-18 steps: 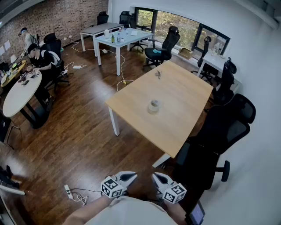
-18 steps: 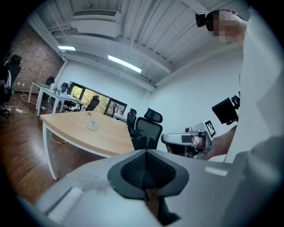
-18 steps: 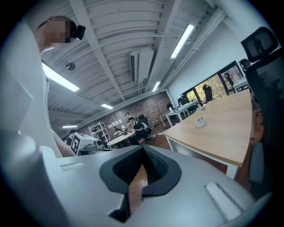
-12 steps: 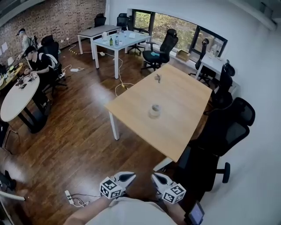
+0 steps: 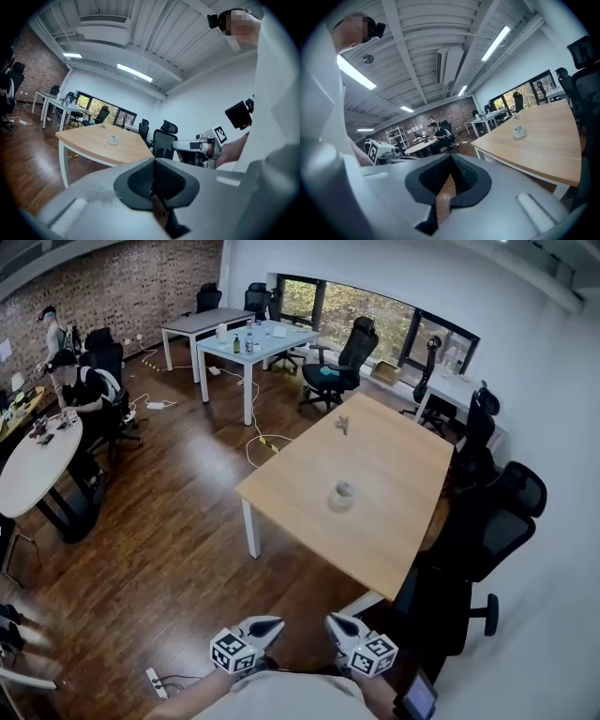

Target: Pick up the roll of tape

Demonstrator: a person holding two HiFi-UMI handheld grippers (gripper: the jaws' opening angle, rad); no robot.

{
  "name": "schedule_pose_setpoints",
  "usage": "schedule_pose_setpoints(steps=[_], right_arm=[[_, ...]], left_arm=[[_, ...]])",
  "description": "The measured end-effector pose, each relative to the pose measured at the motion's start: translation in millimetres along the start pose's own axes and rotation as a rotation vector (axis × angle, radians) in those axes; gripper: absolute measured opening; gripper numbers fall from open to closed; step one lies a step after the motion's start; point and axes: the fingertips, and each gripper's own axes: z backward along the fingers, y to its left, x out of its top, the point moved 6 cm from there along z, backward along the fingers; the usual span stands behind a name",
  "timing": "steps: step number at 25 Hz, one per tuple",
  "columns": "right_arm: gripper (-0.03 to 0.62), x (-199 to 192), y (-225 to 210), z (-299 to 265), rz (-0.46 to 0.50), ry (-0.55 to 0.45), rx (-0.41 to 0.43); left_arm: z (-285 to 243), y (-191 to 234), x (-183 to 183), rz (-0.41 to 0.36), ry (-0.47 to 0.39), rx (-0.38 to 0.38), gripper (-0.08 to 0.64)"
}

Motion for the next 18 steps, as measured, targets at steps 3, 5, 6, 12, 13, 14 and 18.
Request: schedule_pose_setpoints(steps=[3,5,6,12,13,14,18], right_arm=[[0.007,-2,4,-8,-0.011,-0.001,-0.016],[0.007,-3,5,-10,-0.014,0.007,-0.022],[0.008,-4,4,-11,-0.015,0.010,-0.025],[0.008,-10,-7,-4,-0.060,0.033,-0.056],[0.008,-13,-11,-7,-0.068,0.035,-0.058],[0.007,-15,-16,-11,-0.075,0.037,-0.058],[0.008,-11,-35,-35,-0.087,0.039,-0.036]], left_arm=[[13,11,-1,0.009,0.009,0.010,0.003],[18,19,-3,0.023,0.016,0.020,0.005],[19,22,-4,0.031,0.019,0.025,0.003],[6,26,-12,0.077,0.044,0.009,0.004],[2,28,-11,0.070,0.051,0.000,0.003],[-3,30,-10,0.063,0.057,-0.007,0.005],[-22,47,-3,0.054,0.071,-0.001,0.003]])
